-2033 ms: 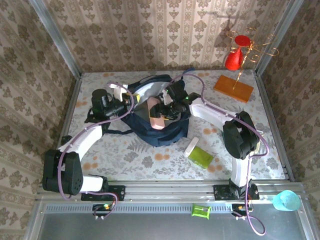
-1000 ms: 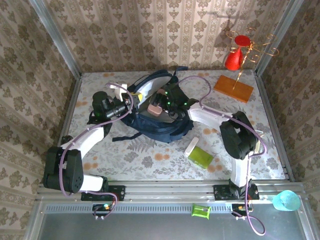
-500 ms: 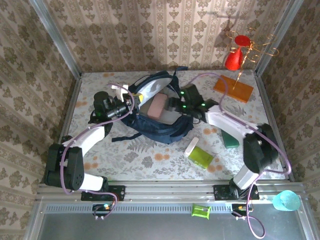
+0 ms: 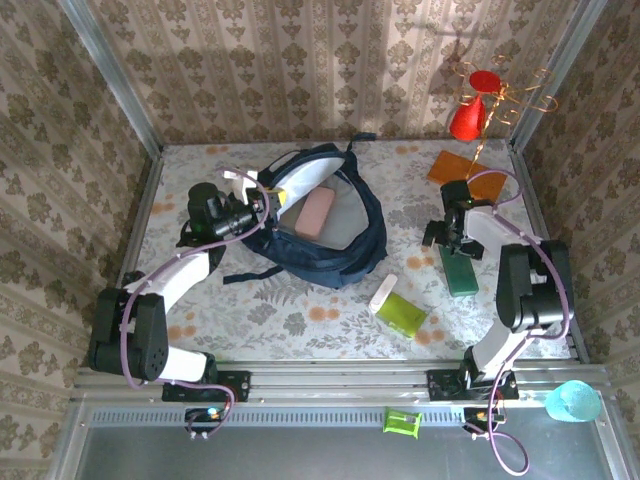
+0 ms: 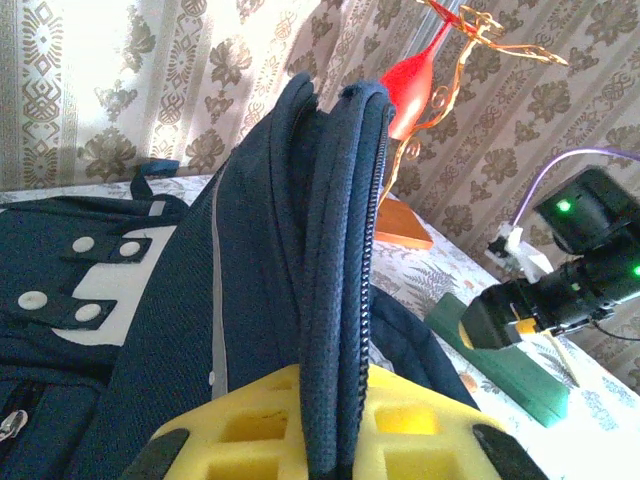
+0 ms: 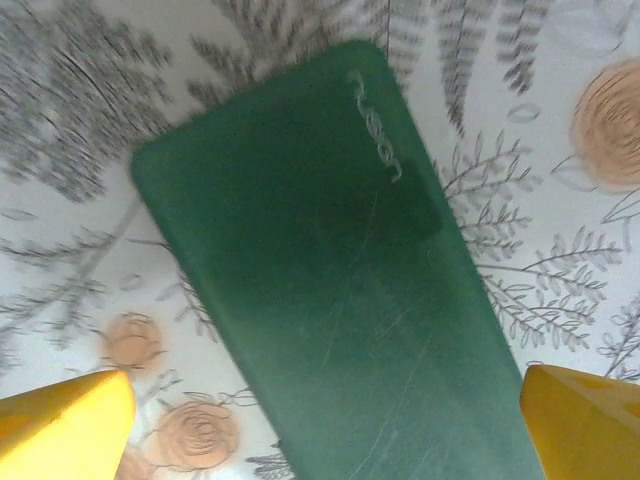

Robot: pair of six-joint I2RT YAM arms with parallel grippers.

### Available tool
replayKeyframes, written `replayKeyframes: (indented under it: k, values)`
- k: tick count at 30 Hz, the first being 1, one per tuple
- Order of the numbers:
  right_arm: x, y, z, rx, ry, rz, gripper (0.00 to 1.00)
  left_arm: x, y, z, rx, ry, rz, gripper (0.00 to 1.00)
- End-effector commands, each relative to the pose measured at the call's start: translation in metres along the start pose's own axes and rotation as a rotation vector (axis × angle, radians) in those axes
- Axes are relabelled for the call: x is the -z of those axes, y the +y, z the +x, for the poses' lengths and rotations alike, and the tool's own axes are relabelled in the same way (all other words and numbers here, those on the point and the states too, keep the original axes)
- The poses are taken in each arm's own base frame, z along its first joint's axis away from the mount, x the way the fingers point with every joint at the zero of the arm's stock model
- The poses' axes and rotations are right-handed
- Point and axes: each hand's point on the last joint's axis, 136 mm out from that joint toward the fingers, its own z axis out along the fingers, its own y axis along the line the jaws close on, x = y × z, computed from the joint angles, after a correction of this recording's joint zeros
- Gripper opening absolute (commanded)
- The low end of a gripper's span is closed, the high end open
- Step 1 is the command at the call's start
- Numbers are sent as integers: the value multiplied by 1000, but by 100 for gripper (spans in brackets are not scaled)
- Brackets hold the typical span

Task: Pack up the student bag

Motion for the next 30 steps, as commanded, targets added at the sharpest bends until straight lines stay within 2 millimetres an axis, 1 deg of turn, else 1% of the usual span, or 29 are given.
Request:
replayKeyframes:
  k: [1, 6, 10, 15, 17, 20, 23, 24, 26, 27, 28, 30]
  values:
    - [-3, -11, 2, 55, 49, 63, 100, 4, -9, -40, -112, -93, 9, 0]
    - [-13, -21, 8, 90, 104, 116, 100, 4, -6, -39, -113, -89, 0, 0]
    - [-20, -20, 16, 99, 157, 88, 100, 3, -5, -39, -109, -85, -2, 0]
    - [-14, -14, 13, 94, 141, 46, 100, 3, -5, -38, -106, -83, -4, 0]
    - [-13, -2, 16, 85, 162, -26, 100, 3, -5, -38, -107, -81, -2, 0]
    - [-5, 24, 21, 48, 166, -170, 99, 3, -4, -38, -109, -79, -4, 0]
    - [18, 48, 16, 4, 120, -319, 98, 2, -4, -36, -105, -74, -1, 0]
    - [27, 51, 12, -9, 97, -347, 97, 2, -4, -37, -103, -74, -2, 0]
    - [40, 48, 5, -14, 57, -345, 96, 2, -4, -37, -104, -73, 0, 0]
    - [43, 42, 2, -12, 37, -316, 97, 2, -5, -37, -104, -74, 1, 0]
    - [42, 33, 0, -6, 22, -266, 97, 2, -5, -36, -104, -73, 0, 0]
    - [35, 19, 2, 22, 33, -173, 99, 3, -5, -37, -107, -72, 3, 0]
